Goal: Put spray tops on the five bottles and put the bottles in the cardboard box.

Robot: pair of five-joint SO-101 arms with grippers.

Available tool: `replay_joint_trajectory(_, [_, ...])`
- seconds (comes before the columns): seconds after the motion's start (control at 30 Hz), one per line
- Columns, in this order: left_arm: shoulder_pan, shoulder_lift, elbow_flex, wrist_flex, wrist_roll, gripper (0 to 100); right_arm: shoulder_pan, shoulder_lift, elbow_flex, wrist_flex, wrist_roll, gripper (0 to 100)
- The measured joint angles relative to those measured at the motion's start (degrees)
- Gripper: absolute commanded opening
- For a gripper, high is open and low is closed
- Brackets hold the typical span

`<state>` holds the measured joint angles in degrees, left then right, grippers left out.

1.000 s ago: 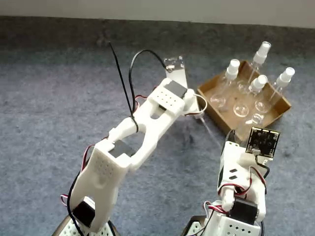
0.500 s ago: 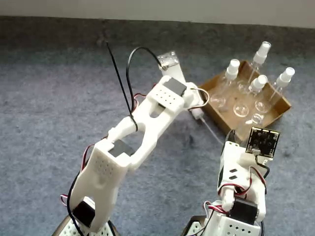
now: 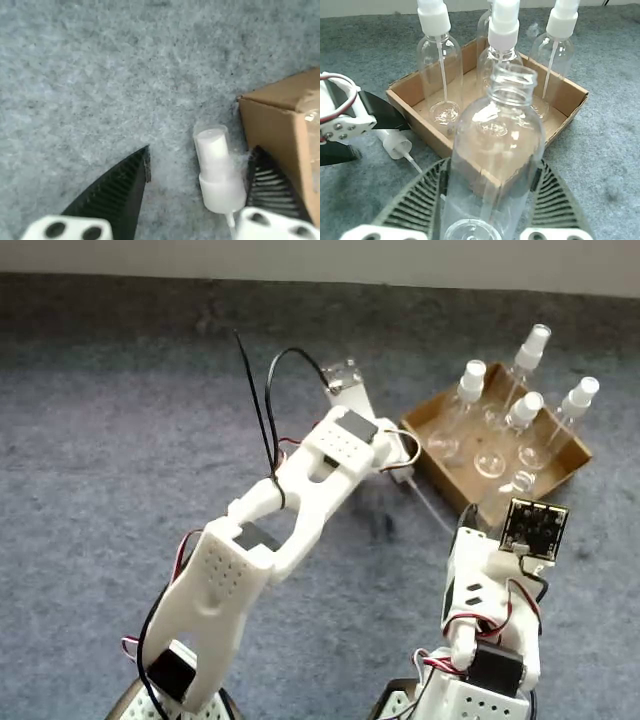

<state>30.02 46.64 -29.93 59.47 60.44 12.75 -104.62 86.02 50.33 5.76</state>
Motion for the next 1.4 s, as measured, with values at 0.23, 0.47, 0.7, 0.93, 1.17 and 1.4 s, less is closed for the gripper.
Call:
replay_joint_trajectory(0.23, [0.0,0.0,0.0,0.09,0.0,29,0.0,0.0,0.0,0.0,0.0,9.8])
replay_joint_trajectory(0.47, [2.81,0.18,-5.27,10.11,0.0,29,0.0,0.0,0.0,0.0,0.0,9.8])
replay_joint_trajectory(0.7, [6.86,0.18,-10.46,16.44,0.0,29,0.0,0.0,0.0,0.0,0.0,9.8])
replay_joint_trajectory(0.93, [4.75,0.88,-10.55,15.74,0.0,29,0.0,0.0,0.0,0.0,0.0,9.8])
replay_joint_trajectory(1.17, [4.22,4.66,-10.9,11.69,0.0,25,0.0,0.0,0.0,0.0,0.0,9.8])
replay_joint_trajectory(1.4, [3.34,4.75,-10.9,11.34,0.0,5,0.0,0.0,0.0,0.0,0.0,9.8])
